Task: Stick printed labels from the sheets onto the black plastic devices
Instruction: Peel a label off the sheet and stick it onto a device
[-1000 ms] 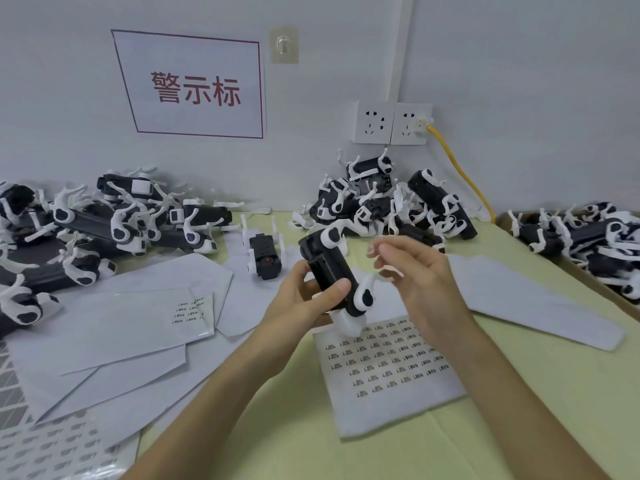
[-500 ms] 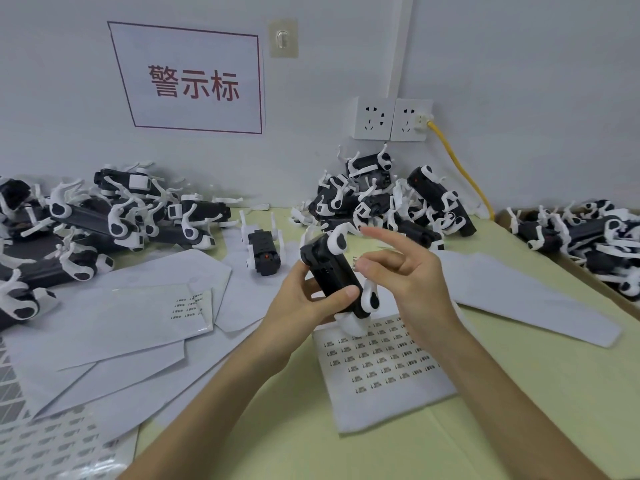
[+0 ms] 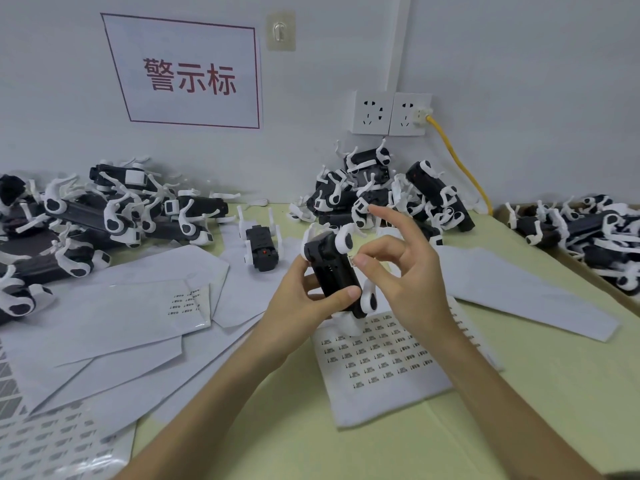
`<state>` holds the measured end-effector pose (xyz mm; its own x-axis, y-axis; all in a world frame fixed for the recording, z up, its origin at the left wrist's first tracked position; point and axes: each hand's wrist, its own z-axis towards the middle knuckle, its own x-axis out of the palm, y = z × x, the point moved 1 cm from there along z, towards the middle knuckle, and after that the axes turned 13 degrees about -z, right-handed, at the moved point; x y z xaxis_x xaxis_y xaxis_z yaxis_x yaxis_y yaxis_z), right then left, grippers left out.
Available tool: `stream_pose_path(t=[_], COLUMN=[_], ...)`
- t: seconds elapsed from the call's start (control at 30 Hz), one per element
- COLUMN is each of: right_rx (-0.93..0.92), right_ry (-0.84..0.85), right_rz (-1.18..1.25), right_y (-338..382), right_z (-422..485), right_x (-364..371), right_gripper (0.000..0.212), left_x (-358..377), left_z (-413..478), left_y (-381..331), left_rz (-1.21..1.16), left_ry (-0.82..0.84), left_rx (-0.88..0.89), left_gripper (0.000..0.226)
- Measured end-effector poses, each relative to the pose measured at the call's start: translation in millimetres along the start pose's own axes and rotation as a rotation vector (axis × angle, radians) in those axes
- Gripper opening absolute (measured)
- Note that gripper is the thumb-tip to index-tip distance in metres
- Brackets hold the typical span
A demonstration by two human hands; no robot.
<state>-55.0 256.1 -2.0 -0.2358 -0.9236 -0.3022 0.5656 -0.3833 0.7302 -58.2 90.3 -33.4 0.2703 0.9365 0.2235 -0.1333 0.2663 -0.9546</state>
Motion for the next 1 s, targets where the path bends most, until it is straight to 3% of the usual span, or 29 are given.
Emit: stream_pose_path(t=[1.0], right_rx=[-0.001], right_ry=[-0.043], right_rz=[-0.020], right_y=[-1.4], right_z=[-3.1], right_x=[4.1], right_gripper=[0.045], left_x=[0.3], left_z=[-0.3], left_y=[2.6], left_rz=[0.030], left_ry=[-0.008], left_rx=[0.053], left_gripper=[0.053])
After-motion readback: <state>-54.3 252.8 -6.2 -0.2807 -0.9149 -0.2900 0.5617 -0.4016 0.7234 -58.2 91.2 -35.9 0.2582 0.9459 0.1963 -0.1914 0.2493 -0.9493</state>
